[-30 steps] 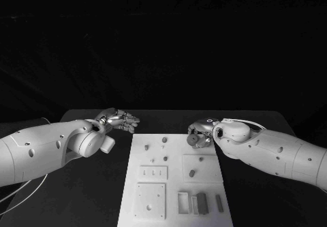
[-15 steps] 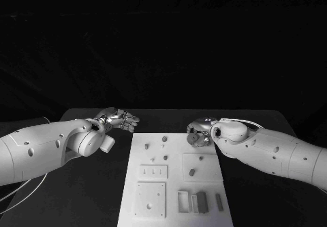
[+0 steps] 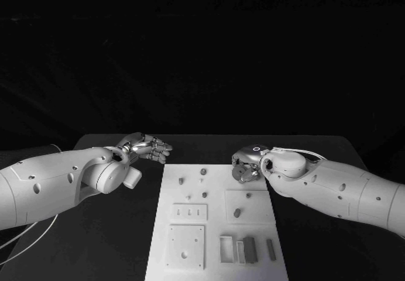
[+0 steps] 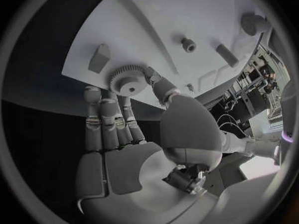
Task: Assemble the parts on the task board
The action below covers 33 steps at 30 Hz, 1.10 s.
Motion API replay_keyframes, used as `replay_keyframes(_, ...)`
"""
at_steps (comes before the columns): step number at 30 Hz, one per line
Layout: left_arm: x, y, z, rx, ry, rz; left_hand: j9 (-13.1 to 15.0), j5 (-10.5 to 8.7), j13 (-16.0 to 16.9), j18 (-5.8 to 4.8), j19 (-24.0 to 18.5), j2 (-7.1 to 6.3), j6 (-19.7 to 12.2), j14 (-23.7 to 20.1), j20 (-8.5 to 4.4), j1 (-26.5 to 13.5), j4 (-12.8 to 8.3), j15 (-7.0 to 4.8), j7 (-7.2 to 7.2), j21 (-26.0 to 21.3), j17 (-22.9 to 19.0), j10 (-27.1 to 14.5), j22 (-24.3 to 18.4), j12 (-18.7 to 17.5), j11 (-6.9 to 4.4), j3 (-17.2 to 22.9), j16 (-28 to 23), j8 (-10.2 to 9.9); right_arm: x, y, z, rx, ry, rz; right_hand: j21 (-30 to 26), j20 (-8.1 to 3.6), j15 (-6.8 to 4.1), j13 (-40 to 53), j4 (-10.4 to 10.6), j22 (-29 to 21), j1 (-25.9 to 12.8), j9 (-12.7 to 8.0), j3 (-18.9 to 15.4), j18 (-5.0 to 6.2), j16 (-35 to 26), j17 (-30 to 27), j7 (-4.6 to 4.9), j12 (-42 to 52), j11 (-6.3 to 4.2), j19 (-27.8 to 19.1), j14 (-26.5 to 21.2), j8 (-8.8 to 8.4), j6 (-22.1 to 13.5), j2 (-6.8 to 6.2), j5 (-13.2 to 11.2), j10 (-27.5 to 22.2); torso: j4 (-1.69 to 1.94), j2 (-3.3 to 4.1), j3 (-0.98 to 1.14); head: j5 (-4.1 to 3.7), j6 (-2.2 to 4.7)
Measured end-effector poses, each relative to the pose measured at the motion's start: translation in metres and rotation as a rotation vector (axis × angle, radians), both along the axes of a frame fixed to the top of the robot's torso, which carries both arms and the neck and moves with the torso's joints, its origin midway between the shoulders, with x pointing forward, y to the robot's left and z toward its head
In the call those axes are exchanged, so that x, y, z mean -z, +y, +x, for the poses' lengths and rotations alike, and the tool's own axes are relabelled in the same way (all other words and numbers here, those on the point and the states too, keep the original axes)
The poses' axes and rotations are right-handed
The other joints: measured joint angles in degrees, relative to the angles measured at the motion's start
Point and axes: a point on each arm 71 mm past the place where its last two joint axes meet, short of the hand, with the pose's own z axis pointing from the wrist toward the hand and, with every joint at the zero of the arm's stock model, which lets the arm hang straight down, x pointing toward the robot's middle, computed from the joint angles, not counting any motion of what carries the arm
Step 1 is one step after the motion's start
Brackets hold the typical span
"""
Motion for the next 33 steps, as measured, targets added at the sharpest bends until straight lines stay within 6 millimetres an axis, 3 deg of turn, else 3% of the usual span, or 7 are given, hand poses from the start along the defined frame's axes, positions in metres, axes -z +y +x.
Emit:
replay_keyframes(17,0.000,0.001,-0.001,0.000,0.001,-0.001,0.0,0.00,0.0,-0.01,0.0,0.00,0.0,0.0,0.00,0.0,0.0,0.00,0.00,0.0,0.1,0.0,0.0,-0.3,0.00,0.0,0.0,0.0,-0.002,0.007,-0.008,-0.025,-0.025,0.015,0.2,-0.40,-0.36,0.8,-0.6,0.0,-0.5,0.0,-0.1,-0.19,0.0,-0.1,-0.10,0.4,-0.31,0.8,0.8,0.26,1.3,0.53,0.0,0.7,-0.02,-0.01,-0.01,-0.07,0.29)
replay_keyframes(33,0.000,0.001,-0.002,0.001,0.002,-0.001,0.0,0.00,0.2,-0.02,0.0,0.00,0.0,0.0,0.00,0.0,-0.1,0.00,0.00,-0.2,0.2,0.2,0.1,-0.3,0.20,0.1,-0.2,0.0,-0.035,0.062,-0.031,-0.157,-0.092,0.050,0.2,-0.37,-0.25,1.1,-0.7,0.0,-0.5,-0.2,-0.3,-0.20,0.0,-0.2,-0.02,0.4,-0.40,0.8,0.9,0.22,1.4,0.51,-0.2,0.8,-0.03,-0.06,-0.08,0.29,0.65)
